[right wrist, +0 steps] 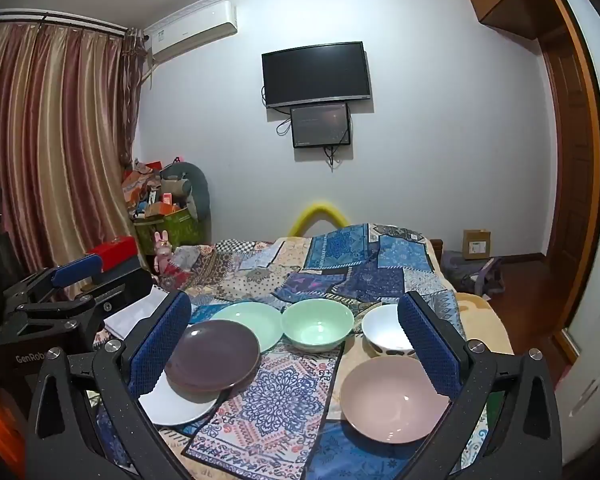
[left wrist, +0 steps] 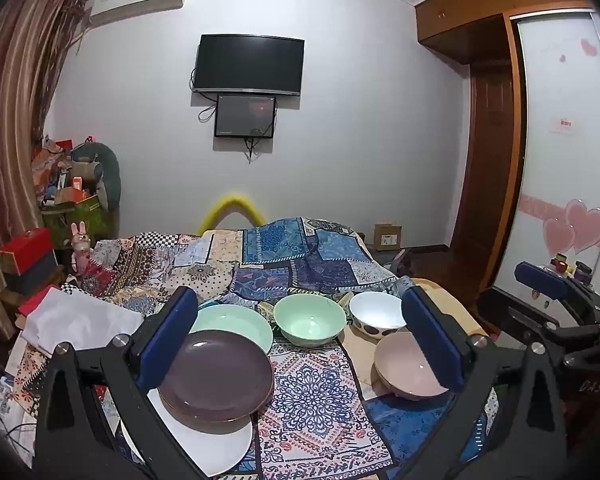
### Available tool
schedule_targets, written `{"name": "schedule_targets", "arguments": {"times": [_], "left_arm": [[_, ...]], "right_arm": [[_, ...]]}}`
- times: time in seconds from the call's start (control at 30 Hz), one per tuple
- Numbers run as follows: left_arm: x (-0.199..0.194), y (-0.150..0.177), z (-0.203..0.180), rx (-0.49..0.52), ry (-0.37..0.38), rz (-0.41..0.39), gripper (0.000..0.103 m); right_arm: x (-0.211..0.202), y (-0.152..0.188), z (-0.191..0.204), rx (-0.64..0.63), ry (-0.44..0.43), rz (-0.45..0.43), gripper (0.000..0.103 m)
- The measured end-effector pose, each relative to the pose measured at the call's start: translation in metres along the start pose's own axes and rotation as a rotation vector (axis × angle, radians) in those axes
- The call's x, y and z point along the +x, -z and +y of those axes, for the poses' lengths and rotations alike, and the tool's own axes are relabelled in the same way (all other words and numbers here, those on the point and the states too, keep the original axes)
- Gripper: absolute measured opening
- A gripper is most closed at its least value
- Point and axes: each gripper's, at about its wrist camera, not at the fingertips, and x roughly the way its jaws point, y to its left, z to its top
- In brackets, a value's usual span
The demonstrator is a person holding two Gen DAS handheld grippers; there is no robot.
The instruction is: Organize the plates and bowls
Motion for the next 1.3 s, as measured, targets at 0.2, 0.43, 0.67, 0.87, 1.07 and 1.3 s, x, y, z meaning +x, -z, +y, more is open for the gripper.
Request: {"name": "schedule_targets", "arguments": {"times": [0.2,0.43,0.67,0.87,1.07,1.3], "left_arm": [[-0.0006,0.0027,0.0002,-0.003,-0.004,-0.004,0.103],[-0.0001,0.0036,0.0002,0.004,-0.007,-0.009,0.103],[-0.0011,0.006,0.0011,0.002,-0.004,-0.008,0.103],[-0.0002,0.0062,-0.0001,-0.002,-0.005,-0.004,0.103],[0.0003,0.0054,-0.0011,0.001,-0.005,-0.005,0.103],[-0.0006,0.0056,-0.0014,0.003,-0.005,-0.005,0.103]], "right_arm": [[0.0002,-0.0002,-0.0001,0.0,-0.001,0.0,0.103],[0.0005,-0.0007,-0.0003,-0.001,0.0,0.0,0.103],[0.0005,-0.0007,-0.0004,0.0,-0.001,0.002,0.103],[0.0006,-0.0006,-0.0003,0.0,-0.001,0.001,0.103],[0.0006,-0.0009,-0.0001,-0.001,-0.001,0.002,0.103],[0.0007,-0.0007,-0.0004,-0.001,0.0,0.002,0.103]]}}
